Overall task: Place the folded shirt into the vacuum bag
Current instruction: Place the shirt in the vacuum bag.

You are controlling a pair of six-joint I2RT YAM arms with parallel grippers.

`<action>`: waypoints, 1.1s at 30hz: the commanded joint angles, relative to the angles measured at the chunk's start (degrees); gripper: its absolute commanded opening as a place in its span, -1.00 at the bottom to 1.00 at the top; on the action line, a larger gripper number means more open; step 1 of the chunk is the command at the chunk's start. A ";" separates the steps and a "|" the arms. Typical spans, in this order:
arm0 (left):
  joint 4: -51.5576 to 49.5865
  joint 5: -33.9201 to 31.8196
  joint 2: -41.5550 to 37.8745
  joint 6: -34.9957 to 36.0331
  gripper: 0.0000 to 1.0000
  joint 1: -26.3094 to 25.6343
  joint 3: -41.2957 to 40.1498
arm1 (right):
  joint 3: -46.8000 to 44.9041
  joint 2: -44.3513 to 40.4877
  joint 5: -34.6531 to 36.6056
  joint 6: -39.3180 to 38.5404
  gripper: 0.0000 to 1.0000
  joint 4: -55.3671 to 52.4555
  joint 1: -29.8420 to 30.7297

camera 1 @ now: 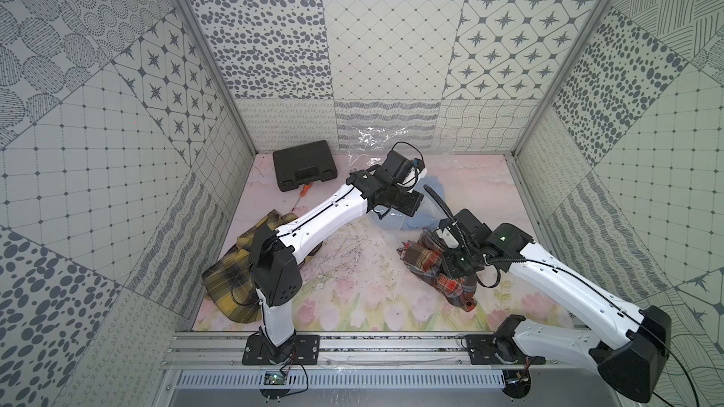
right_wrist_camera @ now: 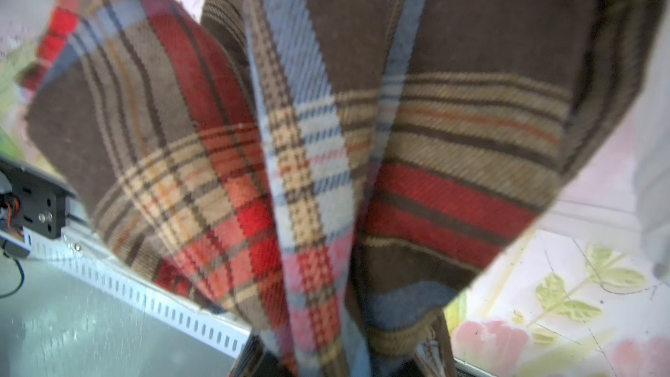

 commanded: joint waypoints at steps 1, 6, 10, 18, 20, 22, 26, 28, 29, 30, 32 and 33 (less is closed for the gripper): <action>-0.03 5.29 -3.10 2.95 -0.96 -0.31 -3.03 | 0.56 -3.20 -3.80 0.56 -1.00 7.13 -2.99; 2.34 7.26 -5.96 2.37 -0.96 -1.01 -7.39 | 1.08 -2.14 -3.98 2.06 -1.00 10.00 -5.18; 0.89 5.98 -7.37 3.91 -0.96 -1.01 -7.92 | 2.93 -3.26 -10.24 -0.53 -1.00 9.83 -9.99; -0.97 4.92 -7.51 5.91 -0.96 -1.05 -7.13 | 6.16 -1.93 -7.76 -2.52 -1.00 5.80 -13.15; 0.44 5.45 -7.52 4.79 -0.96 -1.16 -7.08 | 5.00 -2.28 -6.10 -0.62 -1.00 8.86 -12.69; 1.58 5.04 -7.20 3.60 -0.96 -1.18 -6.53 | 3.40 -1.82 -3.81 -0.05 -1.00 10.94 -10.15; 3.59 2.50 -6.45 1.55 -0.96 -1.22 -4.62 | 0.14 1.52 1.30 0.03 -1.00 12.56 -3.47; 3.91 1.48 -5.98 1.11 -0.96 -1.17 -3.09 | -1.74 2.65 2.25 0.60 -1.00 13.34 -1.31; 4.11 1.15 -5.77 0.88 -0.96 -1.09 -2.44 | -2.57 2.95 2.87 0.97 -1.00 13.62 -0.70; 4.41 1.12 -5.68 0.74 -0.96 -1.09 -1.99 | -3.44 2.99 3.08 1.22 -1.00 13.80 -0.62; 4.30 1.60 -5.27 0.46 -0.96 -1.10 -0.87 | -4.87 2.43 3.39 1.99 -1.00 14.81 -0.72; 4.19 1.89 -5.16 0.43 -0.96 -1.09 -0.51 | -5.04 2.22 3.26 2.06 -1.00 15.09 -0.84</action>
